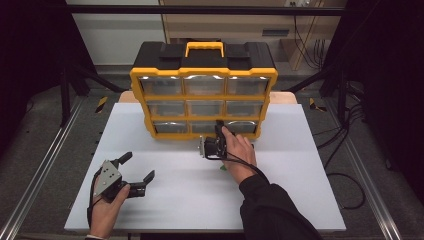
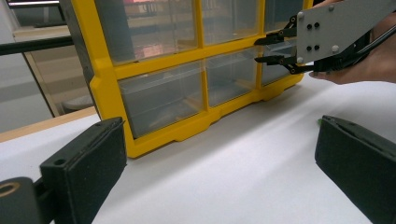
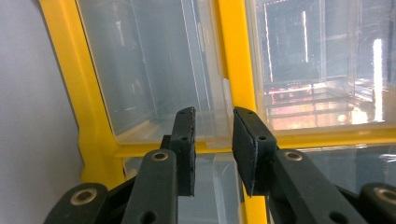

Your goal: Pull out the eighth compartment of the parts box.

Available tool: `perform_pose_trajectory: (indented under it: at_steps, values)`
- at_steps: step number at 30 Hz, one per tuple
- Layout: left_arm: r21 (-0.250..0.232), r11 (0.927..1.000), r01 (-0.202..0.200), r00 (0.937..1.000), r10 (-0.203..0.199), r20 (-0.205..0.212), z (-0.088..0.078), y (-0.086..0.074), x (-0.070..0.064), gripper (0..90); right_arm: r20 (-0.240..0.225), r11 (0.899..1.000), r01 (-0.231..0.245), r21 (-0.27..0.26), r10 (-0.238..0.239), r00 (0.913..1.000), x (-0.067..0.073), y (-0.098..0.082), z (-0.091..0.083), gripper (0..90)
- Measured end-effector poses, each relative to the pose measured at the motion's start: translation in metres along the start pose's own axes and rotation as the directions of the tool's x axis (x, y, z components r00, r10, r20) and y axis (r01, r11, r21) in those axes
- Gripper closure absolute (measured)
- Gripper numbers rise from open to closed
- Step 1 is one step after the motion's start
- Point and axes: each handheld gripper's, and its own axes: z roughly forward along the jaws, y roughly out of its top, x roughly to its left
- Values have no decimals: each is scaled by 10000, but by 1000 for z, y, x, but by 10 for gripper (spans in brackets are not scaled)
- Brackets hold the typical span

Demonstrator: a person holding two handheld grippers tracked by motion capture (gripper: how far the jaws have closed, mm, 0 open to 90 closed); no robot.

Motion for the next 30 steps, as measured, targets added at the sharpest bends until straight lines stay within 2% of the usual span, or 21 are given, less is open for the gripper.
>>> perform_pose_trajectory:
  at_steps: [5, 7, 11, 12, 17, 26, 28, 30]
  values:
    - [21, 10000, -8, 10000, 8, 31, 0, 0, 0, 16, 57, 9999, -140, 33, 140, 9999, 1, 1, 0, 712]
    - [33, 10000, -17, 10000, 17, 37, 0, 0, 0, 15, 67, 9999, 105, 47, -106, 9999, 0, 1, 0, 714]
    - [25, 10000, -5, 10000, 5, 30, 0, 0, 0, 16, 134, 9997, 224, -19, -223, 9997, 0, 1, 1, 730]
    - [15, 10000, 7, 10000, -7, 23, 0, 0, 0, 16, 135, 10000, 72, 45, -72, 9999, 1, 1, 0, 733]
    - [51, 10000, 7, 10000, -7, 72, 1, 0, -1, 15, 137, 9993, 338, 187, -341, 9993, 0, 2, 0, 741]
    - [73, 10000, 20, 10000, -21, 74, 2, -1, -1, 13, 164, 9994, 343, 59, -344, 9993, 0, 1, 0, 749]
    - [76, 10000, 18, 10000, -19, 77, 2, -1, -1, 13, 132, 9987, 497, 134, -499, 9987, 1, 1, -1, 751]
    - [82, 10000, 18, 10000, -19, 81, 2, -1, -1, 13, 156, 9992, 396, 69, -397, 9991, 1, 1, -1, 752]
